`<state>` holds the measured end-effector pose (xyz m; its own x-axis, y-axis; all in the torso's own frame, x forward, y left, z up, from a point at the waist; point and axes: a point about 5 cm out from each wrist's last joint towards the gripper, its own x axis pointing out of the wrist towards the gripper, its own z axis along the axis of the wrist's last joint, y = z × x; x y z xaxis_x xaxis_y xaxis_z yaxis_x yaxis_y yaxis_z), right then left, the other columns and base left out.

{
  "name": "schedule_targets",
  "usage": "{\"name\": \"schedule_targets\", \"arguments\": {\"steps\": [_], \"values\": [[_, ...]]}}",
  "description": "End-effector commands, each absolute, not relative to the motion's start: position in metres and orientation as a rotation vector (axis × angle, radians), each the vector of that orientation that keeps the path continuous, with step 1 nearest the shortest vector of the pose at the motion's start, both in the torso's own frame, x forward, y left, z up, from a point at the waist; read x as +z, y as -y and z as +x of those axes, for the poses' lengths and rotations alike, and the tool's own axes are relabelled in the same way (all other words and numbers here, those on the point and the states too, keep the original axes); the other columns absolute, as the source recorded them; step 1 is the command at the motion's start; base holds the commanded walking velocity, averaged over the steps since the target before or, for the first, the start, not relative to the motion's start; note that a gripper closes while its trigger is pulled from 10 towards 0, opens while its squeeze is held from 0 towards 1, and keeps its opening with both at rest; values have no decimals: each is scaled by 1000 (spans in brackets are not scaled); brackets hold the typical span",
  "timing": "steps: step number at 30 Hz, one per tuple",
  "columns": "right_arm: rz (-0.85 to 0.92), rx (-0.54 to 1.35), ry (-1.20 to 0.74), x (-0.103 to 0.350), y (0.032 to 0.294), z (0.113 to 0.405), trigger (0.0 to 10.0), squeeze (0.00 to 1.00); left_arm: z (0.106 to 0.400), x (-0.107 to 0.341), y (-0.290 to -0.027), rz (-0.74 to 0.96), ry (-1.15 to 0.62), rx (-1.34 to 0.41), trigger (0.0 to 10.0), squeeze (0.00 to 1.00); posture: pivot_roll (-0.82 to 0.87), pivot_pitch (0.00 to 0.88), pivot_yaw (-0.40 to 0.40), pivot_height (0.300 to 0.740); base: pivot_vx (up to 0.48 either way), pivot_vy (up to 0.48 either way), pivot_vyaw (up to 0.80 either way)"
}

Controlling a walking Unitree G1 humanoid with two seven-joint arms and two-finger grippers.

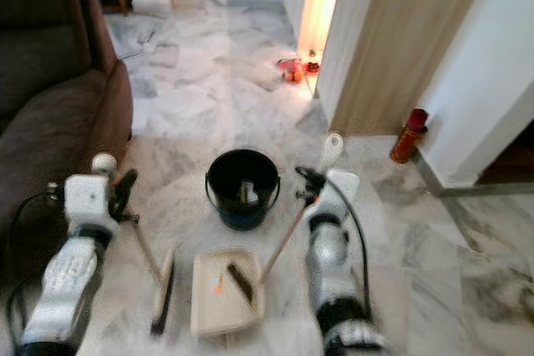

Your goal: Sweep floor

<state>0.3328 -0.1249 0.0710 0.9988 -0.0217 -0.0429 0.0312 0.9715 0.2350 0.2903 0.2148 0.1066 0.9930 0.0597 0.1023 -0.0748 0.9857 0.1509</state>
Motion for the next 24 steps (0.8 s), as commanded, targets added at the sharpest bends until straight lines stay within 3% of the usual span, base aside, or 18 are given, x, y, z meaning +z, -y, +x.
{"name": "schedule_targets", "arguments": {"steps": [1, 6, 24], "values": [[234, -69, -3, 77, 140, 336, 10000, 0, 295, 117, -203, 147, 155, 33, 10000, 0, 125, 40, -59, 740, 270, 0, 0], [237, -68, -4, 77, 139, 335, 10000, 0, 295, 117, -203, 148, 157, 30, 10000, 0, 124, 40, -59, 740, 308, 0, 0], [234, -61, 26, 83, 141, 336, 10000, 0, 295, 116, -201, 152, 159, 15, 10000, 0, 125, 38, -57, 740, 0, 0, 0]]}}
